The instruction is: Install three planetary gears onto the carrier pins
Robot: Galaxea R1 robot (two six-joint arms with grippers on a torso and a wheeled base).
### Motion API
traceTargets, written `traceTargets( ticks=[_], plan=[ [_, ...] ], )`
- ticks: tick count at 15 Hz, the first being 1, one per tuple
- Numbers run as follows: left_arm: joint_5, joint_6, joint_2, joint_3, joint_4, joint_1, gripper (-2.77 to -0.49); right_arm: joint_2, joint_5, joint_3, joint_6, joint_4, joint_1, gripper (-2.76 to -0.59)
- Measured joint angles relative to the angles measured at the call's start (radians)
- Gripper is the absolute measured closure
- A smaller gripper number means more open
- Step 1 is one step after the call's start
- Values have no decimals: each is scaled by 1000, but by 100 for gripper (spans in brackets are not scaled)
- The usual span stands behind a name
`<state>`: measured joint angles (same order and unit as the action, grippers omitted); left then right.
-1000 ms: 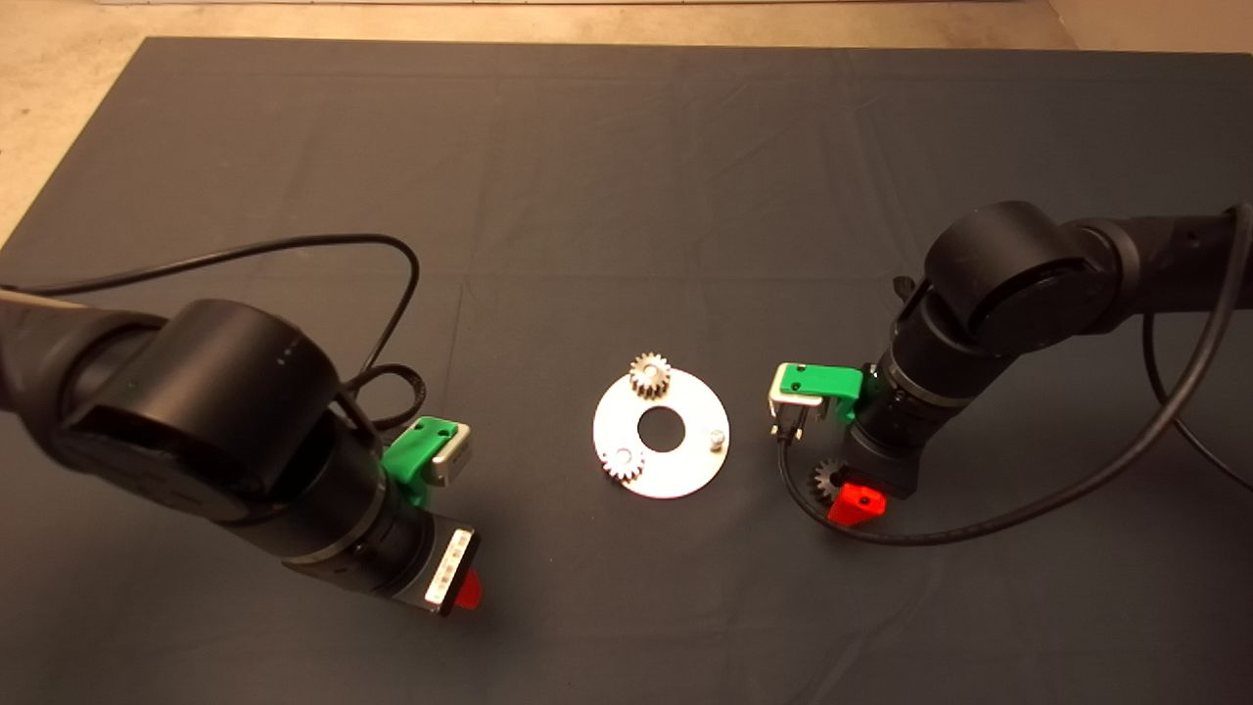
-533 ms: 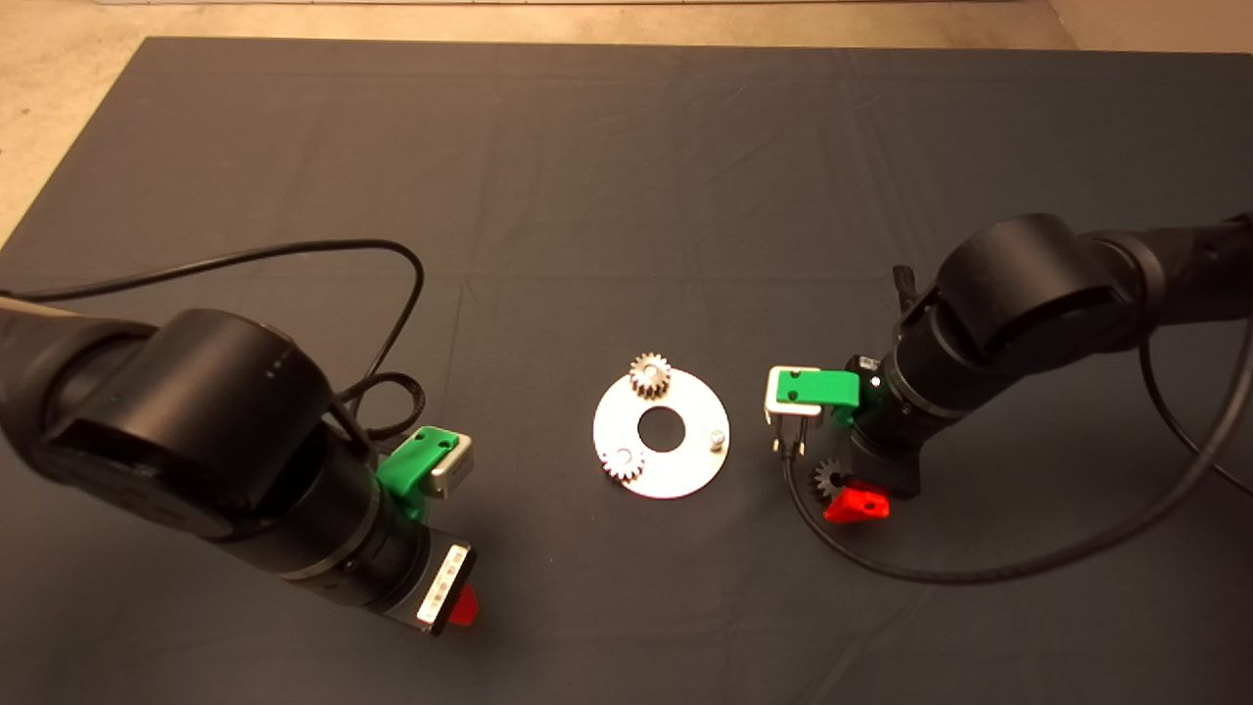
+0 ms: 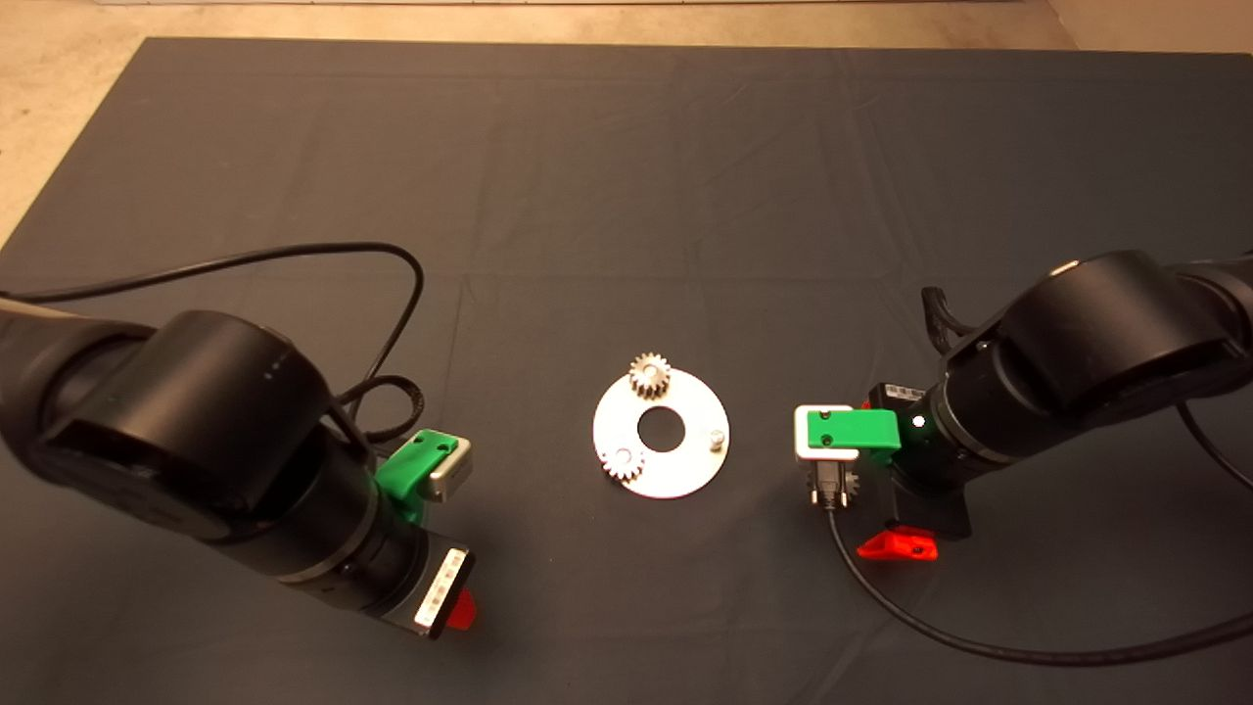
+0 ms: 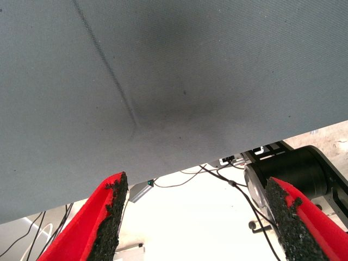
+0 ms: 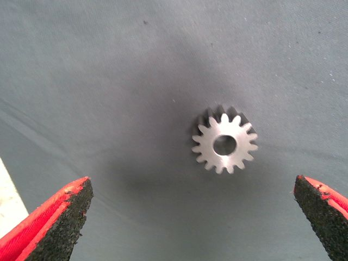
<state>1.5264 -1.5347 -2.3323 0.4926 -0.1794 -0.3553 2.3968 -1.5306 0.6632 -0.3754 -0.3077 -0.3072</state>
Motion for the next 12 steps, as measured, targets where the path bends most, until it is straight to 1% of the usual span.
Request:
traceTargets(
  ticks=[2, 4, 5, 6, 7, 11, 12],
  plan=[
    [0, 1, 0, -3, 0, 0, -176, -11, 1, 0, 13, -16, 11, -275],
    [0, 2, 0, -4, 1, 0, -176, -18, 0, 5, 20, -34, 38, -275],
    [0, 2, 0, -4, 1, 0, -176, -20, 0, 13, 27, -40, 57, -275],
    [0, 2, 0, -4, 1, 0, -176, -20, 0, 15, 27, -43, 61, -275],
    [0, 2, 0, -4, 1, 0, -176, -23, 1, 21, 31, -55, 72, -275],
    [0, 2, 0, -17, 3, 0, -176, -23, 1, 37, 40, -91, 92, -275],
    [0, 2, 0, -21, 5, 0, -176, -23, 0, 46, 48, -101, 99, -275]
  ],
)
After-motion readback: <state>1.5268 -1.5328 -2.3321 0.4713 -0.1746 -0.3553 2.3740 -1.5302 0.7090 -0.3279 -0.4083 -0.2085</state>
